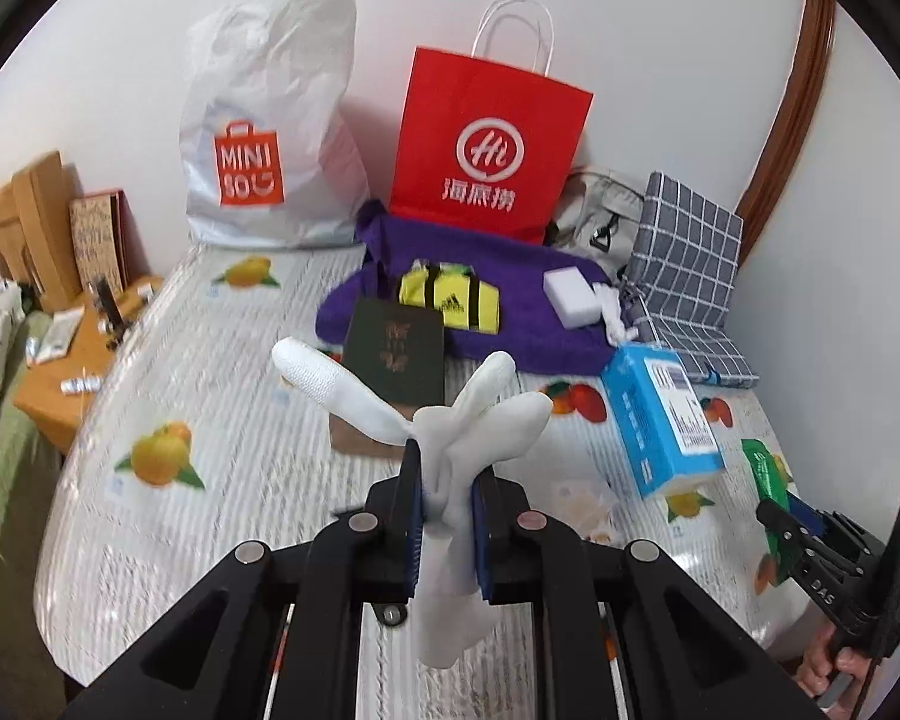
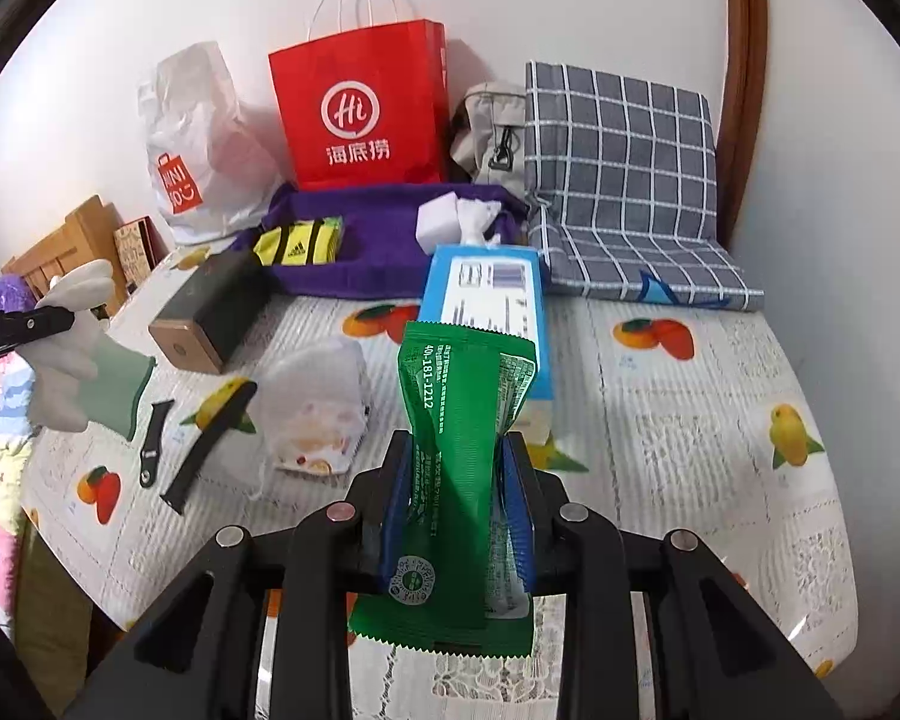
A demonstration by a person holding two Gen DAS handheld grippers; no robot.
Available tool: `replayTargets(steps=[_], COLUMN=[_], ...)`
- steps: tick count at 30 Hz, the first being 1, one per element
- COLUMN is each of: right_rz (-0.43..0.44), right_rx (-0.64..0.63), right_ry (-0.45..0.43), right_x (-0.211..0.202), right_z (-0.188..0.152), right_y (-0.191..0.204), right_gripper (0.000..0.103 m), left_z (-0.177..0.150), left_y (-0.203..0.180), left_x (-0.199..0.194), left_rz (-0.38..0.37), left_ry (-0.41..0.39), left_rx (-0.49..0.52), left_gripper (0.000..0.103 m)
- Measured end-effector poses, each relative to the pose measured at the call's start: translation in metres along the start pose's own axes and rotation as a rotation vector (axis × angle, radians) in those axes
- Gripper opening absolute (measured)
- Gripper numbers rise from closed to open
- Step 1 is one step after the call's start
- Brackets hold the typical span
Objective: Organize soft objects
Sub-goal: 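Carry the white glove to the purple towel while the right tool carries the green pack there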
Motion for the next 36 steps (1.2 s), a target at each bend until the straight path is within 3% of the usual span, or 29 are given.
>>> replayTargets(steps=[13, 23, 36], right_rz=[0.069, 0.037, 0.093], right_rx=[-0.019, -0.026, -0.017], right_ry=[-0.027, -0.065, -0.075], right_x=[0.01, 0.028, 0.054], right_z=[0.048, 0.088, 0.143], right_y=[0.008, 0.007, 0.009], right_gripper=[0.029, 0.029, 0.03], left_z=[0.04, 0.077, 0.123], left_y=[-0.014, -0.02, -0.01], left_x=[0.023, 0.038, 0.05], left_rz=[-0.026, -0.012, 0.004], left_ry=[-0.01, -0.032, -0.055], left_rx=[0.026, 0.042, 0.024], left_gripper=[0.013, 0.013, 0.013])
Point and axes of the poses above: each gripper's, at about its wrist camera, not at the fingertips, and x roughly the way its jaws point, y to its left, z to its top, the point moved 4 cm from there along x, roughly the way its jaws point, and after that the axes turned 2 degrees about y, right-handed, at the moved point
